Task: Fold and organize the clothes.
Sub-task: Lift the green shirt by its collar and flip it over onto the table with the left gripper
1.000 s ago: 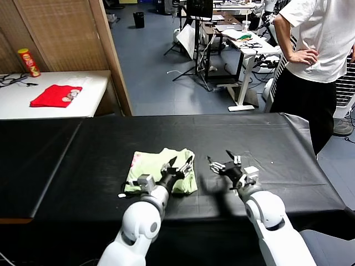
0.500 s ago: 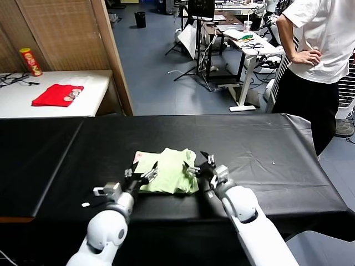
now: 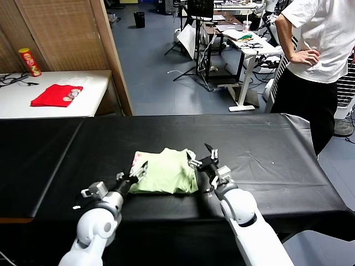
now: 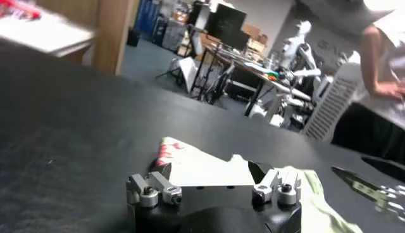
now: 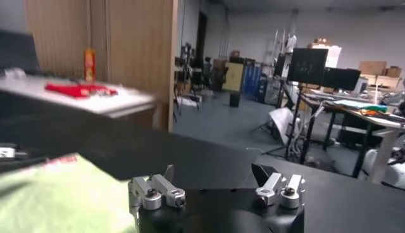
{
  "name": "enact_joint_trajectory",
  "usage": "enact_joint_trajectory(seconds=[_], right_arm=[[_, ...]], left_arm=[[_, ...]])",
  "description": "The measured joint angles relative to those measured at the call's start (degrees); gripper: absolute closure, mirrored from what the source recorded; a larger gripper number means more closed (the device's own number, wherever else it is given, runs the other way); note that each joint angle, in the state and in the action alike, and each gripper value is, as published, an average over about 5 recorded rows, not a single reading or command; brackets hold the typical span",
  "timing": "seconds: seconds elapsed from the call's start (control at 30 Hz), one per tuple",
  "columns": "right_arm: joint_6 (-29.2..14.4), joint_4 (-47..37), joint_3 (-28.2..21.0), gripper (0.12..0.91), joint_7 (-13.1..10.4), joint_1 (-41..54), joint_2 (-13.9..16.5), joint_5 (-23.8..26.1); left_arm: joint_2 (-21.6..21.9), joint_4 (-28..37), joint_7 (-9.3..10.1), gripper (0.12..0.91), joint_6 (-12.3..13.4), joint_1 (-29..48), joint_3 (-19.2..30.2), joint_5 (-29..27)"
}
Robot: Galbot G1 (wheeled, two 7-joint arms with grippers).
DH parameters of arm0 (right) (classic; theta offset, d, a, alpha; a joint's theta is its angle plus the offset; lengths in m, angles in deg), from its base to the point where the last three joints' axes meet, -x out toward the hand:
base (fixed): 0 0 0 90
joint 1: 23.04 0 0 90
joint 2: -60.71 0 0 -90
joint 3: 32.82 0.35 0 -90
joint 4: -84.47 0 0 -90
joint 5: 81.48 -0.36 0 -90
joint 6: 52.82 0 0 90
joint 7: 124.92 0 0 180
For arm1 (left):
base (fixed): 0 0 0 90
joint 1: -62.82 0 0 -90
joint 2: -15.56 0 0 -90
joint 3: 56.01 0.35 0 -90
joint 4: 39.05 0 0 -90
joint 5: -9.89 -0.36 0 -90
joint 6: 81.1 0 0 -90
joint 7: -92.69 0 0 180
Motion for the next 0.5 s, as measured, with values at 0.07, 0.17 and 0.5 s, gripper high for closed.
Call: enact_joint_trajectory(seconds=[0.07, 0.17, 0.5], right_arm=[[0.0, 1.1, 0.4, 0.227, 0.0, -0.6, 0.2, -0.5], [0.0, 2.3, 0.7, 0.227, 0.1, -1.3, 0.3, -0.9], [0.0, 4.7, 1.1, 0.227, 0.6, -2.3, 0.3, -1.3]], left_arm=[[-0.1, 0.7, -0.01, 0.232, 0.1, 0.1, -0.8, 2.1], [-0.4, 1.5, 0.02, 0.232, 0.0, 0.0, -1.4, 4.8], [-1.5, 2.5, 0.86, 0.381, -0.4, -0.3, -2.8, 12.9]])
